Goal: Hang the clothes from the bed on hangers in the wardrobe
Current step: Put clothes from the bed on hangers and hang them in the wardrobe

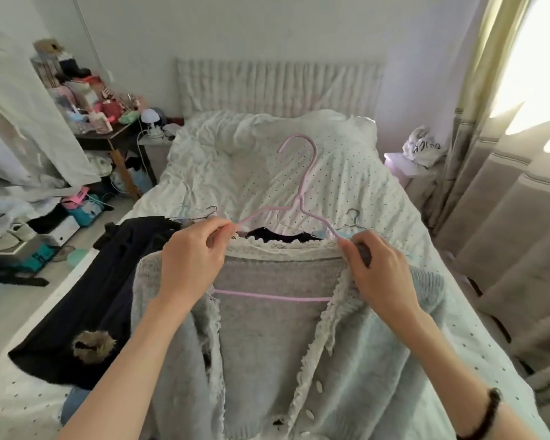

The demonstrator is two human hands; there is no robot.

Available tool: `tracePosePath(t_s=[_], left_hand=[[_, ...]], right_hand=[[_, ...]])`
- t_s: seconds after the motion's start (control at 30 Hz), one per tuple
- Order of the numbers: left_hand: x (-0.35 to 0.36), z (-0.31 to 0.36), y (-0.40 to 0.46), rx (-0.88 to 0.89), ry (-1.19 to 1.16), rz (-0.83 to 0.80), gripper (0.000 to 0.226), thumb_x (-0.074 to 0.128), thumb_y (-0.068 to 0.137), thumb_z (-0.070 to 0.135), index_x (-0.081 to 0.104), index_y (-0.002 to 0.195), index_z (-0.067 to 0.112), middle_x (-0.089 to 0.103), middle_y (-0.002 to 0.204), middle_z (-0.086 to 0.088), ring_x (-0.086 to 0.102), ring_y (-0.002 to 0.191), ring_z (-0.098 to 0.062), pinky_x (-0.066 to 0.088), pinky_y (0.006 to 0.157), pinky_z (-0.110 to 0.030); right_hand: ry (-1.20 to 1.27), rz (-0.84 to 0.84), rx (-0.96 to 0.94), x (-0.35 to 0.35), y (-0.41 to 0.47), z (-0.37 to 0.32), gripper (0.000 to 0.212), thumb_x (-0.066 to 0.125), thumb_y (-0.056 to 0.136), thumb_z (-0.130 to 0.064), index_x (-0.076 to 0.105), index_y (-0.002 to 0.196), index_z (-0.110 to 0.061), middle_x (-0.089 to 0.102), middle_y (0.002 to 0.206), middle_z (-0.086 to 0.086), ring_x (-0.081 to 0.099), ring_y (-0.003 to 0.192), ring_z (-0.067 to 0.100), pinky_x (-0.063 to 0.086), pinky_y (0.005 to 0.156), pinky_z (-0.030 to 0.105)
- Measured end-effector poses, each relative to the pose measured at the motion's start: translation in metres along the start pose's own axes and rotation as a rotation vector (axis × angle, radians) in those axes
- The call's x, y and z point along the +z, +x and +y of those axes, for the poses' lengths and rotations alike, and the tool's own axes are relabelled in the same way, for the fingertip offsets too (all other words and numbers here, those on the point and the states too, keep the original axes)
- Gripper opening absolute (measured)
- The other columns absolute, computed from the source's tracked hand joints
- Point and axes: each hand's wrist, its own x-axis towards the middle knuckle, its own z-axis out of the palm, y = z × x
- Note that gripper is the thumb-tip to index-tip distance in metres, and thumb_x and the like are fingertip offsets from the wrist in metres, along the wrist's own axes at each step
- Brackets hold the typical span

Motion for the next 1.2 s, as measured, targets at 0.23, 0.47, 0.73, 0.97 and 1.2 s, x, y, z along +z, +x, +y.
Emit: tracePosePath(t_s=[0.23, 0.47, 0.73, 0.97, 1.2], left_hand=[[0.105, -0.112, 0.117, -0.093, 0.108, -0.372, 0.022, 0.047, 0.095, 0.034, 0.063, 0.093, 0.018, 0.058, 0.067, 0.007, 0.053, 0.059, -0.014, 0.033, 0.047, -0.023], [0.218, -0.207, 0.162, -0.118, 0.279, -0.631, 0.028, 0.034, 0.100, 0.036, 0.055, 0.100, 0.017, 0.059, 0.083, 0.003, 0.050, 0.068, -0.015, 0.028, 0.050, -0.027], [0.342, -0.274, 0.203, -0.134, 0.314, -0.681, 0.030, 0.034, 0.100, 0.033, 0.055, 0.099, 0.013, 0.056, 0.070, -0.002, 0.052, 0.062, -0.023, 0.032, 0.048, -0.029], [0.440, -0.331, 0.205, -0.215, 0.370, -0.742, 0.029, 0.035, 0.100, 0.035, 0.056, 0.097, 0.015, 0.062, 0.082, -0.005, 0.055, 0.071, -0.024, 0.027, 0.047, -0.028], [0.507, -0.372, 0.182, -0.275, 0.426, -0.853, 0.030, 0.039, 0.098, 0.037, 0.060, 0.100, 0.016, 0.064, 0.090, -0.007, 0.055, 0.077, -0.026, 0.035, 0.058, -0.032]], right_hand=[[-0.081, -0.238, 0.171, 0.105, 0.131, 0.060, 0.030, 0.048, 0.094, -0.039, 0.054, 0.084, -0.011, 0.053, 0.071, -0.001, 0.049, 0.067, 0.019, 0.034, 0.057, 0.030], [-0.126, -0.442, 0.304, 0.202, 0.203, 0.139, 0.035, 0.047, 0.095, -0.038, 0.059, 0.086, -0.006, 0.057, 0.074, 0.005, 0.053, 0.067, 0.022, 0.042, 0.062, 0.033], [-0.135, -0.399, 0.361, 0.293, 0.264, 0.237, 0.035, 0.045, 0.096, -0.039, 0.054, 0.092, -0.006, 0.056, 0.078, 0.003, 0.053, 0.070, 0.023, 0.040, 0.060, 0.034], [-0.115, -0.510, 0.414, 0.366, 0.288, 0.323, 0.033, 0.046, 0.095, -0.035, 0.056, 0.089, -0.004, 0.055, 0.076, 0.006, 0.051, 0.071, 0.023, 0.036, 0.061, 0.032], [-0.145, -0.608, 0.491, 0.418, 0.278, 0.379, 0.034, 0.045, 0.095, -0.036, 0.058, 0.090, -0.006, 0.057, 0.076, 0.005, 0.054, 0.074, 0.025, 0.041, 0.063, 0.034]])
